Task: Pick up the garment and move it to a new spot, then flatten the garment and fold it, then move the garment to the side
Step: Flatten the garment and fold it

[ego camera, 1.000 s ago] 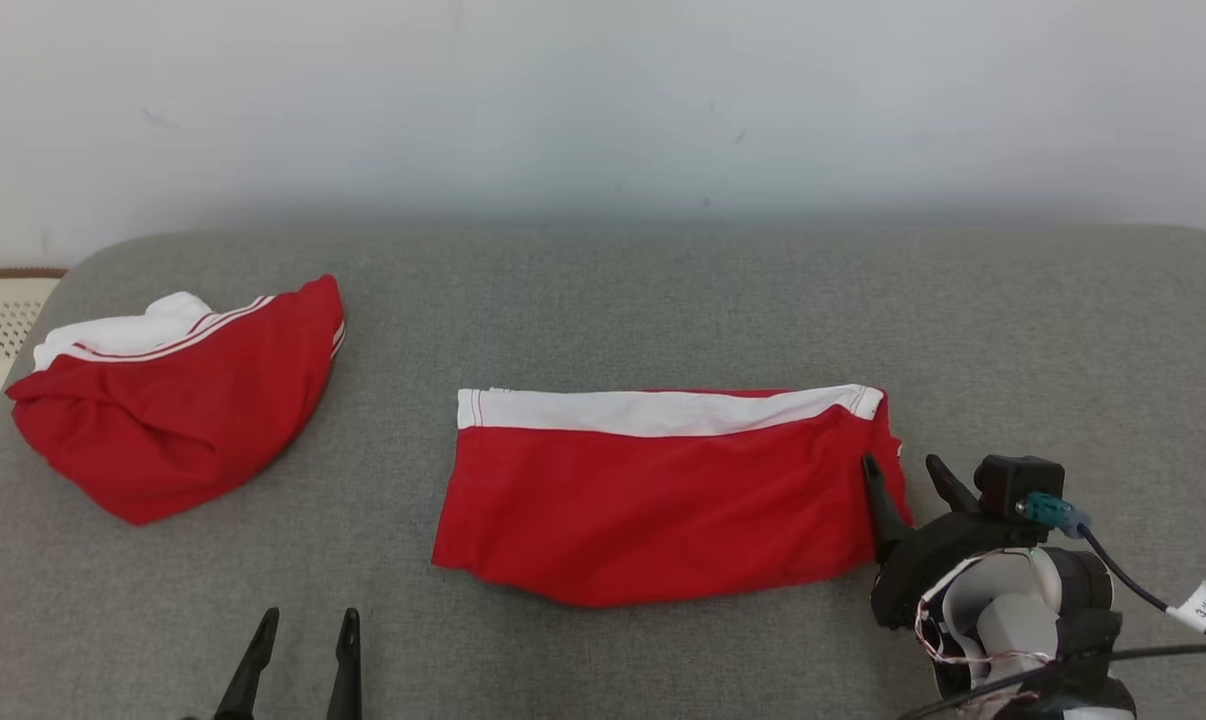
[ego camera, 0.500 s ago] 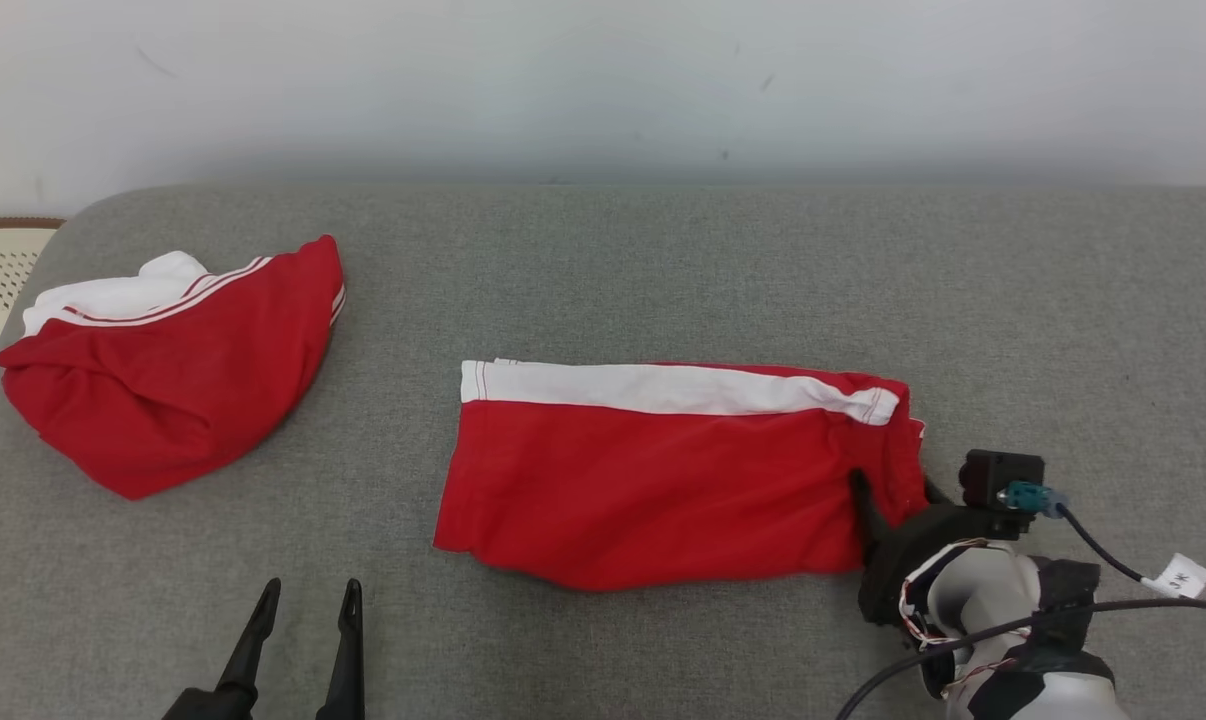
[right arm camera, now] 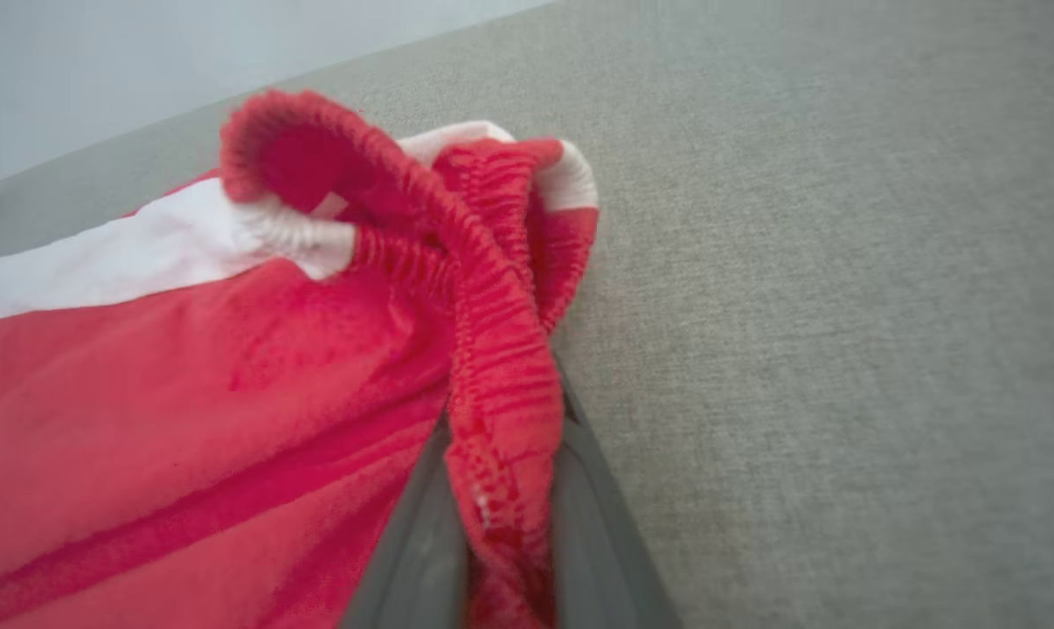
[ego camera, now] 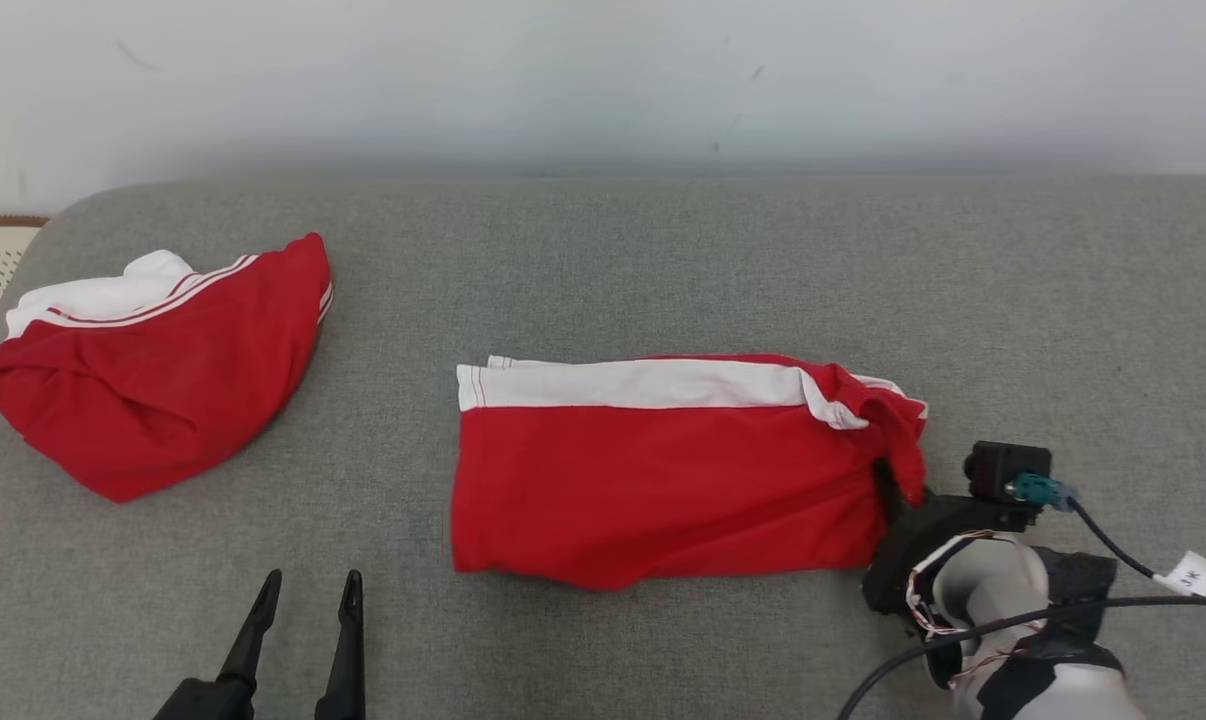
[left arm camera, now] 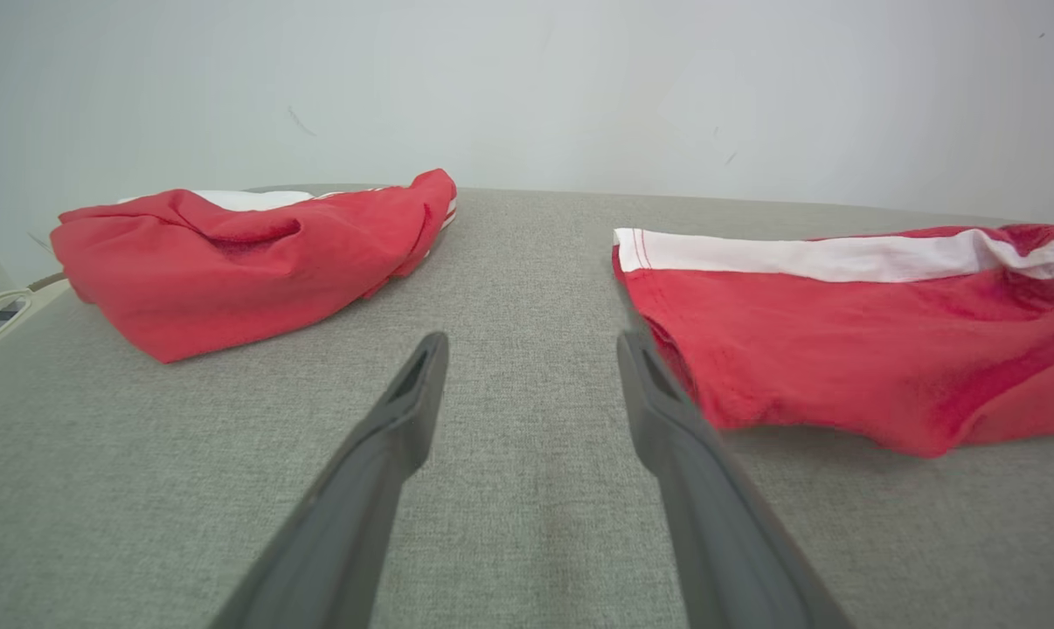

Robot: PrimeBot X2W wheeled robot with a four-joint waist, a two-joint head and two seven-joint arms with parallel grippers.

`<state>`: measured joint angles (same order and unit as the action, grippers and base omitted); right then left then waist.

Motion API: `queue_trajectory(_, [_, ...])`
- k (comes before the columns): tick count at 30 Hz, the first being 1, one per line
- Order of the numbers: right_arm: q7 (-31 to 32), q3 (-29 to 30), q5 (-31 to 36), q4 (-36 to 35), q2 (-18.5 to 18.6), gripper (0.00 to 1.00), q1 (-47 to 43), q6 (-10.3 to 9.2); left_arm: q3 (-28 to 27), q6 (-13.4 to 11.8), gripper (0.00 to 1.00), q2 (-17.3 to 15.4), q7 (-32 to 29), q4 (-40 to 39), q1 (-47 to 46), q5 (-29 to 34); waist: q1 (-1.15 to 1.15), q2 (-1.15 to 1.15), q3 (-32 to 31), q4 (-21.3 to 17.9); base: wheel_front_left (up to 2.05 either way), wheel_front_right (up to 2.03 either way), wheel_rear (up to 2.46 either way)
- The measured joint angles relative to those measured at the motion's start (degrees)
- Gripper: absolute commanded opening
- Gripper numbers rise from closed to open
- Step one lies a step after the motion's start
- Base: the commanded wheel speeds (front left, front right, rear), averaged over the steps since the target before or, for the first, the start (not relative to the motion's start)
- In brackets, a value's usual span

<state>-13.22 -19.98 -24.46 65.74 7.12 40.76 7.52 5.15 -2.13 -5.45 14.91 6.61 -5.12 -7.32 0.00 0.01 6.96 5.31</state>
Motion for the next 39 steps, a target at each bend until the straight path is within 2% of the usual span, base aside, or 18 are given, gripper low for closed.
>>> queue_trajectory(5, [-0.34, -2.29, -4.12, -2.37, 3.54, 0.0, -1.43, 0.0, -0.76, 0.09, 1.0, 0.31, 0.0, 0.07, 0.48, 0.11, 0.0, 0.0, -1.06, -0.65, 0.0, 0.0, 0.0])
queue_trajectory(8, [0.4, -4.23, -6.01, -4.08, 7.01, 0.0, -2.32, 0.0, -1.07, 0.1, 1.0, 0.47, 0.0, 0.0, 0.74, 0.24, 0.0, 0.0, -1.74, -1.27, 0.0, 0.0, 0.0])
queue_trajectory(14, [3.68, -8.28, -9.46, -8.2, 12.09, 0.0, -3.23, 0.0, -1.47, 0.55, 1.0, 0.8, 0.0, -0.15, 1.64, 0.33, 0.0, 0.0, -2.74, -2.81, 0.0, 0.0, 0.0])
queue_trajectory(17, [6.76, -11.12, -12.29, -12.1, 12.6, 0.0, -4.18, -0.01, -1.69, 0.63, 1.0, 0.92, 0.0, -0.26, 1.97, 0.33, 0.0, 0.0, -3.01, -3.56, 0.0, 0.0, 0.0])
queue_trajectory(28, [18.67, -19.46, -32.59, -34.84, 15.19, 0.0, -6.48, -0.02, -1.45, 1.6, 1.0, 1.6, 0.0, 0.24, 2.2, 0.36, 0.0, -0.01, -4.01, -4.11, 0.0, 0.0, 0.0])
queue_trajectory(33, [19.9, -22.56, -36.79, -39.45, 14.88, 0.0, -6.61, -0.02, -0.9, 2.02, 1.0, 1.89, 0.0, 0.76, 2.08, 0.36, 0.0, 0.0, -4.26, -2.75, 0.0, 0.0, 0.0])
queue_trajectory(39, [20.18, -24.86, -38.19, -39.25, 13.07, 0.0, -5.42, -0.02, 0.21, 2.05, 1.0, 2.16, 0.0, 0.94, 1.52, 0.34, 0.0, 0.0, -3.98, -0.94, 0.0, 0.0, 0.0])
